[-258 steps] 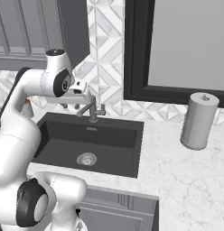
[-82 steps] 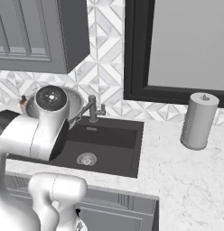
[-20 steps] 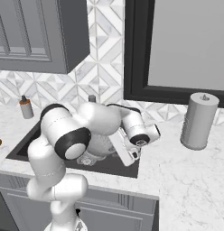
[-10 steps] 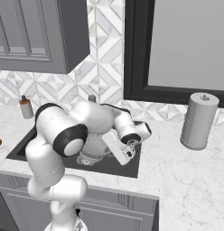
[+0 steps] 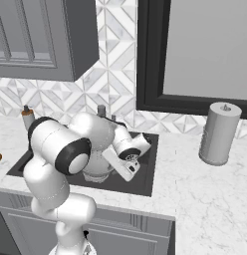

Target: Put the colander in the sink, put the peach in the colander, and turn on the sink faucet and pour water over the colander.

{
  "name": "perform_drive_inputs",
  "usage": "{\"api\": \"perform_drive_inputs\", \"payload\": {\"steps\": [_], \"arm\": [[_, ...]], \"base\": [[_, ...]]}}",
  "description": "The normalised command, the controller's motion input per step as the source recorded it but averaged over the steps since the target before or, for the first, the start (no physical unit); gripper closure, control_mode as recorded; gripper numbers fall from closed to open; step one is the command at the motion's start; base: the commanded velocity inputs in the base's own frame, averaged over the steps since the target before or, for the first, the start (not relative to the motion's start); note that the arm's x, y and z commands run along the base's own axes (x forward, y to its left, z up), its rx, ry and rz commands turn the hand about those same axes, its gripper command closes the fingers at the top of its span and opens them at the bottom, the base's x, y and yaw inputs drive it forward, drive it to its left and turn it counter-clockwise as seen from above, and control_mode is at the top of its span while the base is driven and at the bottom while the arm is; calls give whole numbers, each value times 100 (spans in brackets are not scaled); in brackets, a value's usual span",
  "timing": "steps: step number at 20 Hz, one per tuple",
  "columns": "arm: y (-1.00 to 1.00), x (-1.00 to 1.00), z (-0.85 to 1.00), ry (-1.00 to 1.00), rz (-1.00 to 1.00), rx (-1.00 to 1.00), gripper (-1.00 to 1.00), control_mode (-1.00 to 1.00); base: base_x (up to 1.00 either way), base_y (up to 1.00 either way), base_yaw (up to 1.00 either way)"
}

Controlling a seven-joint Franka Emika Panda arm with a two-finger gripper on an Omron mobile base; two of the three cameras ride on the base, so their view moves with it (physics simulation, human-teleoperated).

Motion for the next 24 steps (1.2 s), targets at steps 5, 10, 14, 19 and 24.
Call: {"api": "perform_drive_inputs", "payload": {"steps": [5, 10, 14, 19, 24], "arm": [[24, 19, -23, 0, 0, -6, 100, -100], [12, 25, -22, 0, 0, -3, 100, -100], [6, 16, -25, 1, 0, -1, 100, -100], [3, 23, -33, 9, 0, 0, 100, -100], [16, 38, -37, 13, 0, 0, 100, -100]], "base": [[0, 0, 0], [0, 0, 0], [0, 0, 0], [0, 0, 0], [0, 0, 0]]}}
